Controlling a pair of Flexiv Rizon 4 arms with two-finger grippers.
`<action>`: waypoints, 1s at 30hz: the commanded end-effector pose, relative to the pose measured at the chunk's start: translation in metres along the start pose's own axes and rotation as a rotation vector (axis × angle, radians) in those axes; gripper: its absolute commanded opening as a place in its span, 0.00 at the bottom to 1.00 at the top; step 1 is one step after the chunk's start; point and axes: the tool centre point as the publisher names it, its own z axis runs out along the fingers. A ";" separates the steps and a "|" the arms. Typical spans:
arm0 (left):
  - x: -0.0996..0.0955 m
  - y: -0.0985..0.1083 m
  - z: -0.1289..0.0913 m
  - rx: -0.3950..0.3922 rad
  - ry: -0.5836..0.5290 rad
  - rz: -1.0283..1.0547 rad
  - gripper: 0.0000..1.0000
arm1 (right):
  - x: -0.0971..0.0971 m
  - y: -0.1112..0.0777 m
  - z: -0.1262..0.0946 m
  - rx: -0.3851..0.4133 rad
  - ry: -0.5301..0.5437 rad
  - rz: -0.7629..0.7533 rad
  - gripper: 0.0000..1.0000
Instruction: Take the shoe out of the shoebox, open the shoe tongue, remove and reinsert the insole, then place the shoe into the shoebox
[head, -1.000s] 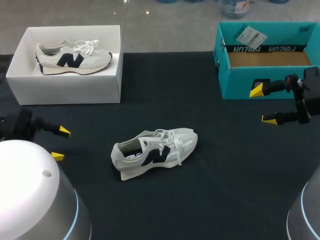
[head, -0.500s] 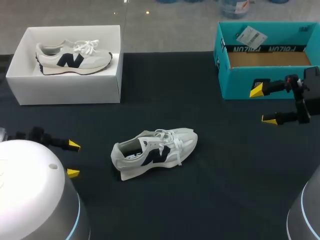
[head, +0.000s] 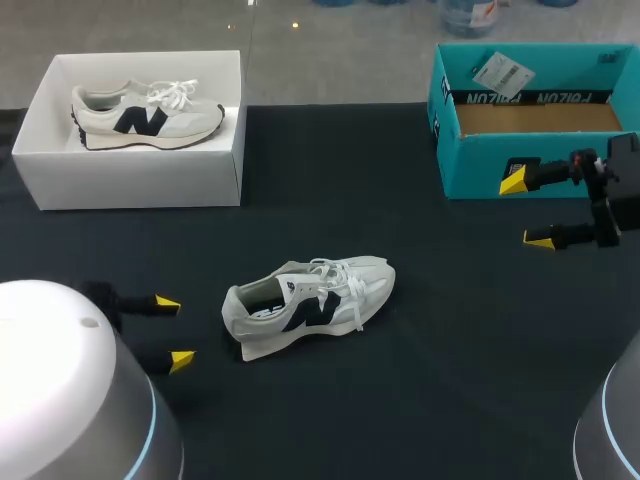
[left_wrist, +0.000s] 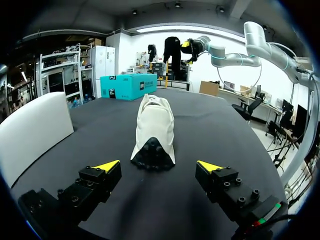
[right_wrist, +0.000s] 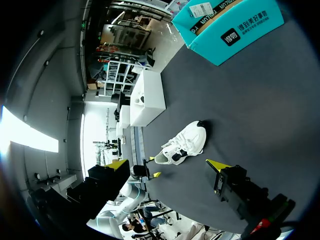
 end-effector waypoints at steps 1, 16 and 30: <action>0.001 0.002 0.020 0.000 -0.087 -0.024 1.00 | 0.000 -0.001 0.000 -0.002 -0.004 0.002 1.00; -0.003 0.003 0.061 -0.009 -0.031 0.013 1.00 | 0.000 -0.001 0.000 -0.002 -0.004 0.002 1.00; -0.012 0.007 0.087 0.005 -0.032 -0.026 1.00 | 0.000 -0.001 0.000 -0.002 -0.004 0.002 1.00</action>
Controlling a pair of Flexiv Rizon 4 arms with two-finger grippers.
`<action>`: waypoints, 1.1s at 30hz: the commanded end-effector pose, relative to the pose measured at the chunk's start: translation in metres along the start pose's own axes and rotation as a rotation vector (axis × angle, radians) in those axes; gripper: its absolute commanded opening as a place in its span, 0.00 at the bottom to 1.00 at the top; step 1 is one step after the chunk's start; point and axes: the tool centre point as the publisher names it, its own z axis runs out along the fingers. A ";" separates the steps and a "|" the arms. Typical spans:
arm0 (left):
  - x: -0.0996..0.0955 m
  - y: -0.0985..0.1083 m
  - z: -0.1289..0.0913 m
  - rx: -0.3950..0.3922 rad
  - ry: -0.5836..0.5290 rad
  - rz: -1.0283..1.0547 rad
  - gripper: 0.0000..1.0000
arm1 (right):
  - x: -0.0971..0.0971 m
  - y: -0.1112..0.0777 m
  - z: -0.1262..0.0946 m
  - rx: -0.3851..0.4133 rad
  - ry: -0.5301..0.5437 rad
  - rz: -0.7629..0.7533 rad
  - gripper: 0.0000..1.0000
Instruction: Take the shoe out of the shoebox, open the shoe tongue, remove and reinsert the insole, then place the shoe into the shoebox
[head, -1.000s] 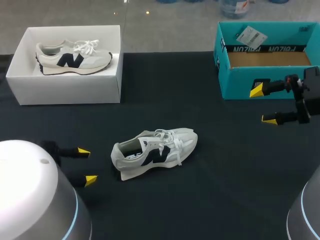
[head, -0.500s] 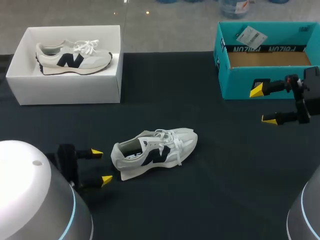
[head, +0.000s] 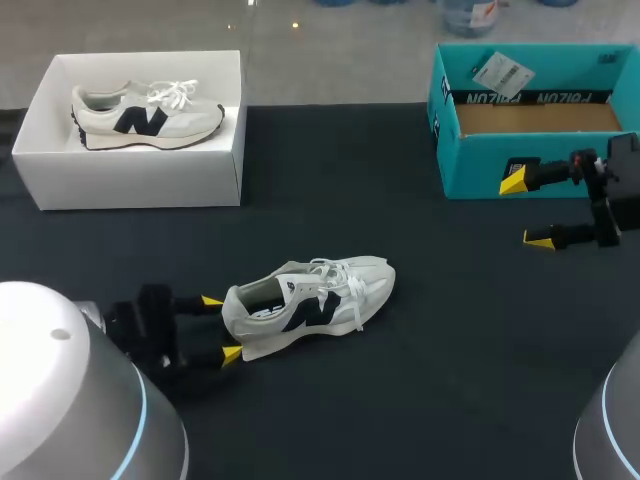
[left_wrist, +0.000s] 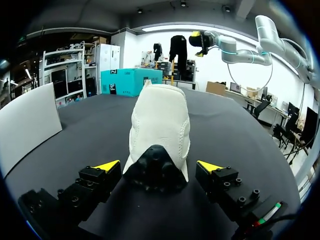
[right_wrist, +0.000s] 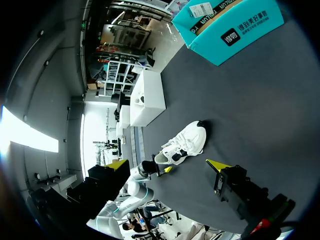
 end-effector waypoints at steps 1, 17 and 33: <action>-0.005 0.002 0.012 0.001 -0.002 -0.002 1.00 | 0.000 -0.001 0.000 -0.002 -0.004 0.002 1.00; -0.003 -0.002 0.033 0.013 0.028 -0.033 1.00 | 0.000 -0.001 0.000 -0.002 -0.004 0.002 1.00; -0.003 -0.006 0.045 0.032 0.082 -0.029 1.00 | 0.000 -0.001 0.000 -0.002 -0.004 0.002 1.00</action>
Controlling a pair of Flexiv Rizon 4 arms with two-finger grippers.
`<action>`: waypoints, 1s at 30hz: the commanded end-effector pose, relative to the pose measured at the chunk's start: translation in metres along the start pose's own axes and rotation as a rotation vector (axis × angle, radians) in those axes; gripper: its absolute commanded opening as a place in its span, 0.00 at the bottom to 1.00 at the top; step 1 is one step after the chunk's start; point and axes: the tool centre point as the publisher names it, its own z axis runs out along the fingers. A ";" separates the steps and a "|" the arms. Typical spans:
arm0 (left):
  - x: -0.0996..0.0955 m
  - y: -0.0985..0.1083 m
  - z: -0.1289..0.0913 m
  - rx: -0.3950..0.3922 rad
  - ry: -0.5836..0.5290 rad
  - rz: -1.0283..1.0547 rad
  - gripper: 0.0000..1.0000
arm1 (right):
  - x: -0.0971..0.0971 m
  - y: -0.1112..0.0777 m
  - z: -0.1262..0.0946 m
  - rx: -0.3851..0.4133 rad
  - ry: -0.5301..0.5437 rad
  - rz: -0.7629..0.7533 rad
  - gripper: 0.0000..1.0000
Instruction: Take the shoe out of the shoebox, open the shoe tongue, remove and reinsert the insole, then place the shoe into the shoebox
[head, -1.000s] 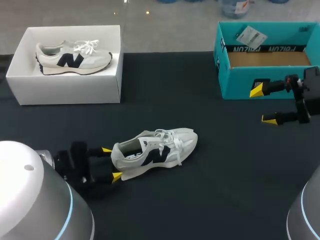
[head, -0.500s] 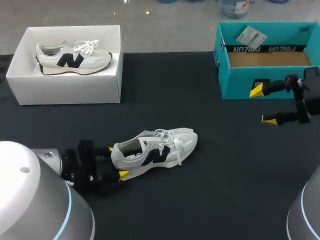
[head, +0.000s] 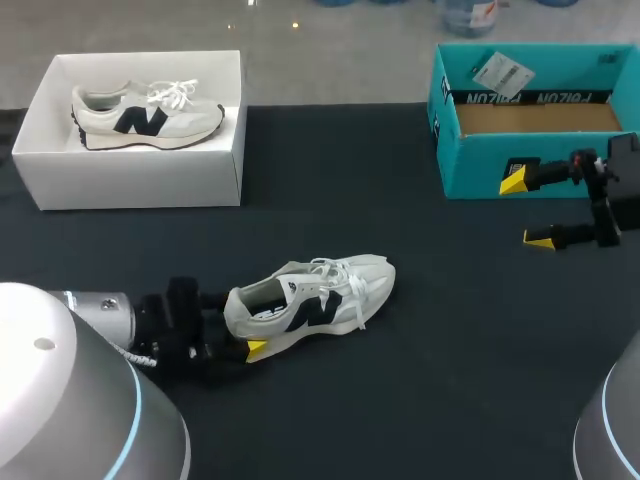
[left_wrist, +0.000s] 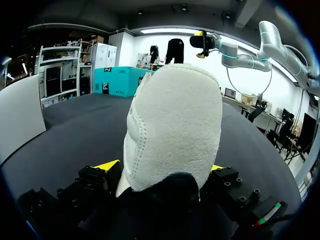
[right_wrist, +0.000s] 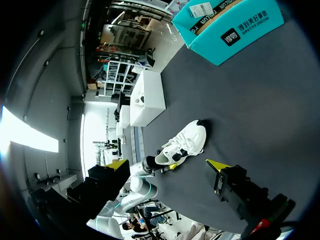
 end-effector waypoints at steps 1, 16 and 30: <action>-0.005 0.001 0.002 -0.001 0.004 -0.002 1.00 | 0.000 -0.001 0.000 -0.002 -0.004 0.002 1.00; -0.007 0.001 -0.003 0.004 0.044 0.028 0.00 | 0.000 -0.001 0.000 -0.002 -0.004 0.002 1.00; -0.003 -0.011 -0.014 -0.023 0.223 0.165 0.00 | 0.000 -0.001 0.000 -0.002 -0.004 0.002 1.00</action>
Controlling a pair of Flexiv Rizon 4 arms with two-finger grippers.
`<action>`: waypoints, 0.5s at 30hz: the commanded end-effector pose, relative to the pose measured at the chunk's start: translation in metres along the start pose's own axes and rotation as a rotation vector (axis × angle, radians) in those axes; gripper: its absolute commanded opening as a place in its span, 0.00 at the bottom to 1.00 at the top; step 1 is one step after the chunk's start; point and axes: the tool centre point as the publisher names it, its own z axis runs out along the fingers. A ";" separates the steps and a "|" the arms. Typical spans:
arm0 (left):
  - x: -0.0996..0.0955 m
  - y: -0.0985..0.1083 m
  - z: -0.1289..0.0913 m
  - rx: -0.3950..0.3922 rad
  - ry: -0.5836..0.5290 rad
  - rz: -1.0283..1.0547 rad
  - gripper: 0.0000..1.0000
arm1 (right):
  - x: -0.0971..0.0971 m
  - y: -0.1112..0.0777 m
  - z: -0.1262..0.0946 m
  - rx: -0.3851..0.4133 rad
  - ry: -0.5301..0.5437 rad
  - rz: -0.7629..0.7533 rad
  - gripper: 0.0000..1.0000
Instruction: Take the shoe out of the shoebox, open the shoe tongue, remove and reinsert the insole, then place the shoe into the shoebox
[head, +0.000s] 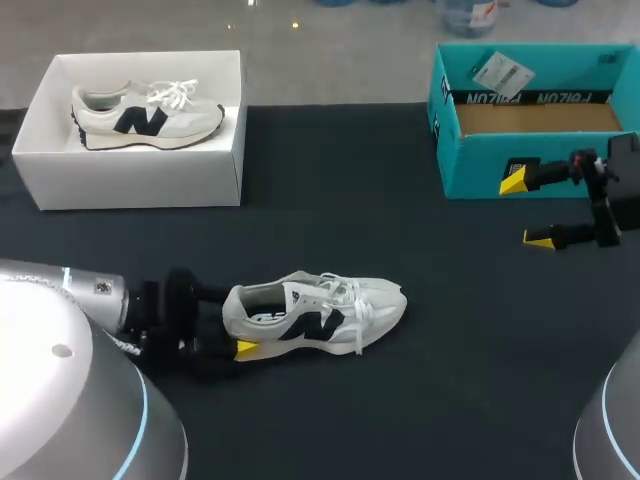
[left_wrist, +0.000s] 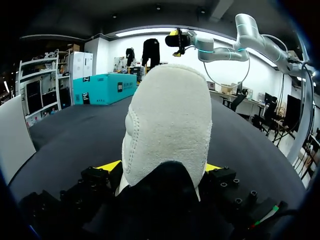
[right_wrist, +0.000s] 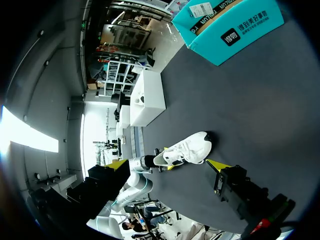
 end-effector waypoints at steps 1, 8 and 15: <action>-0.009 -0.002 -0.006 -0.013 0.074 0.010 0.00 | 0.000 -0.001 0.000 -0.002 -0.004 0.002 1.00; -0.015 0.000 -0.006 -0.003 0.137 0.035 0.00 | 0.000 -0.001 0.000 -0.002 -0.004 0.002 1.00; -0.016 0.004 0.003 -0.006 0.163 0.049 0.00 | 0.000 -0.001 0.000 -0.002 -0.004 0.002 1.00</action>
